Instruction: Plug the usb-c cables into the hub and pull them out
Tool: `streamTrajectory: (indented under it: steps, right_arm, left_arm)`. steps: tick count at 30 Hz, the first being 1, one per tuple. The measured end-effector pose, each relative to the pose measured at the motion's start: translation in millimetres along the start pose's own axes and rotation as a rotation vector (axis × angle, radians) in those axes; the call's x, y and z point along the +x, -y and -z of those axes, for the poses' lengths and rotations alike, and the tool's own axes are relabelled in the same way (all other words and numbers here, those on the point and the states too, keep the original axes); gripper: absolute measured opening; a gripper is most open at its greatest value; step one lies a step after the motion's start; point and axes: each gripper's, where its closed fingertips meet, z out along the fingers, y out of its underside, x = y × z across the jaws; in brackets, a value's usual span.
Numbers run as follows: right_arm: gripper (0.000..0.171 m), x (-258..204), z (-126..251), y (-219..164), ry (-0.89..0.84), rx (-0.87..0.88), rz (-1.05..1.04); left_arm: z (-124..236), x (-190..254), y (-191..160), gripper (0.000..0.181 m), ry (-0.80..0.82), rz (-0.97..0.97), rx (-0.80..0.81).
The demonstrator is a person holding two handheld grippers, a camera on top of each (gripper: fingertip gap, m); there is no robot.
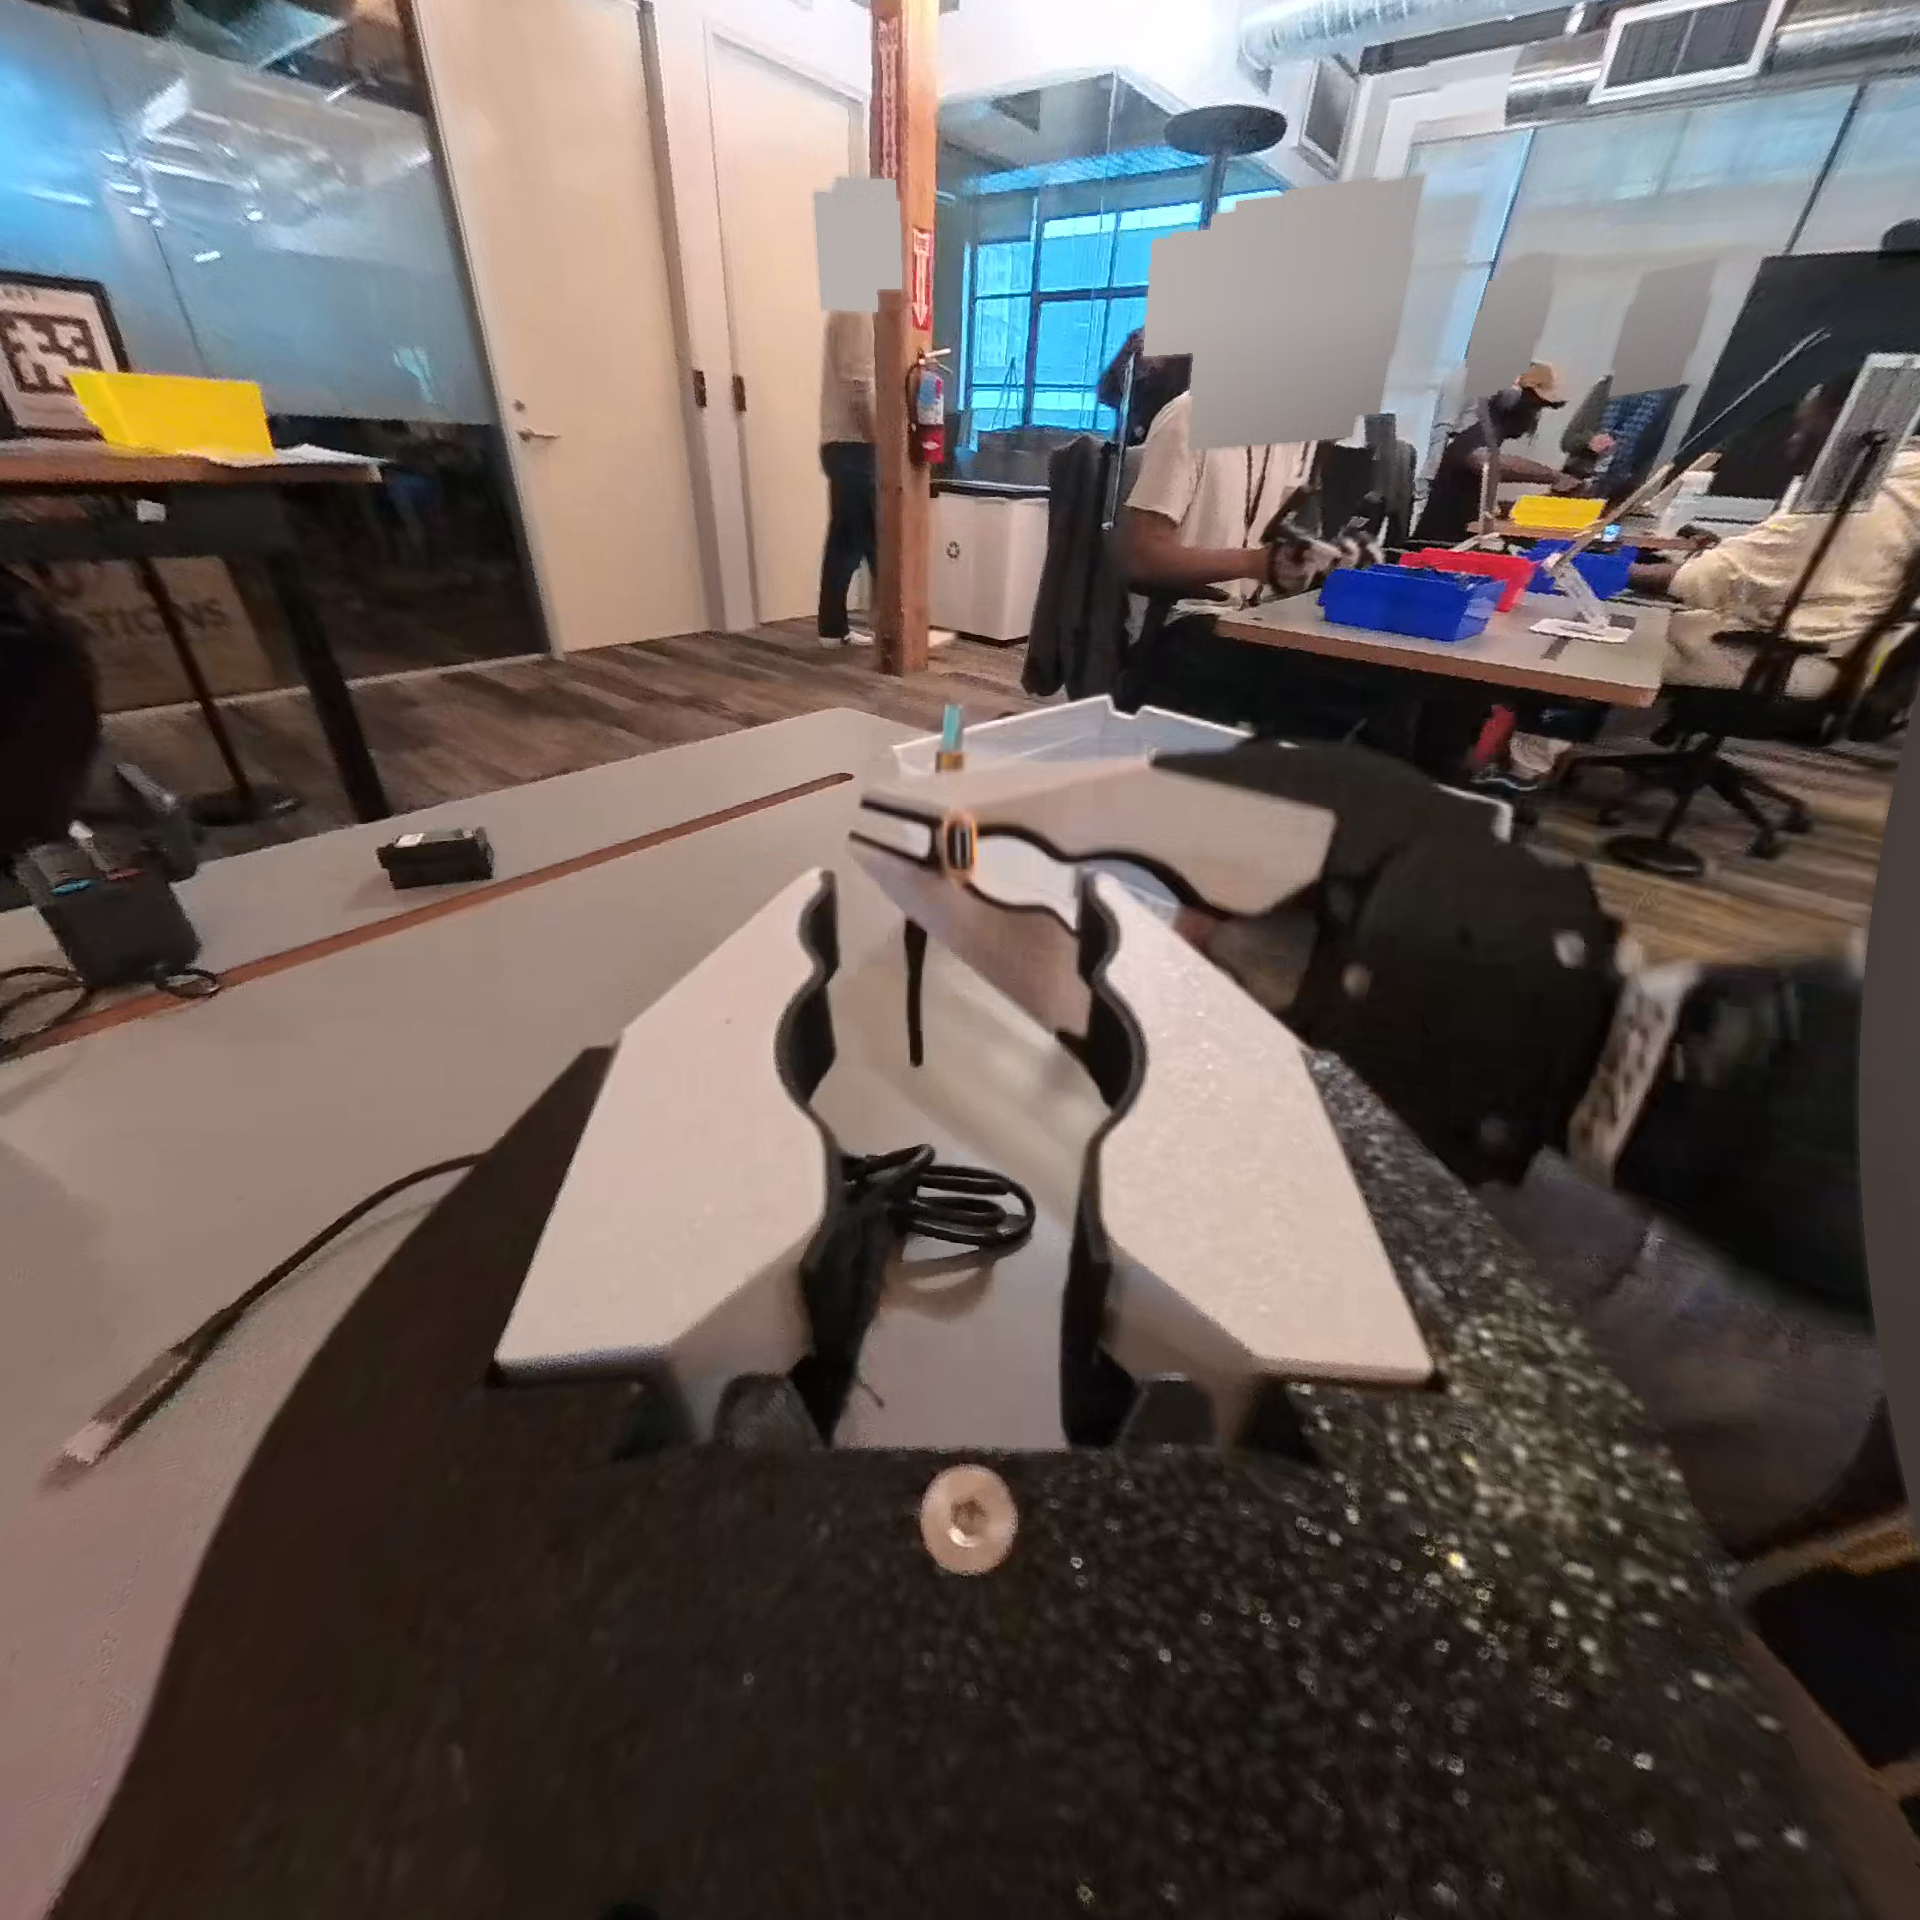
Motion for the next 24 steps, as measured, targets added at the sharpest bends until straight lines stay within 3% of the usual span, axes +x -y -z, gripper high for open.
streamTrajectory:
  steps: [4,12,16,20,24]
  right_arm:
    - [0.005,-18,4,3,0.005,0.002,0.169]
    - [0.005,-16,7,-5,0.012,0.001,0.096]
    - [0.021,11,18,-2,0.041,0.067,-0.531]
    - [0.017,-2,31,26,0.428,0.245,-1.269]
    - [0.030,4,22,28,0.639,0.347,-1.808]
  left_arm:
    - [-3,-6,-9,0.010,0.027,0.001,-0.043]
    - [-7,-1,-14,0.005,-0.008,-0.100,-0.100]
    - [5,-15,18,0.004,0.122,-0.154,0.127]
    - [19,-20,42,0.004,0.025,0.060,0.371]
    - [12,-13,36,0.004,-0.134,0.239,0.407]
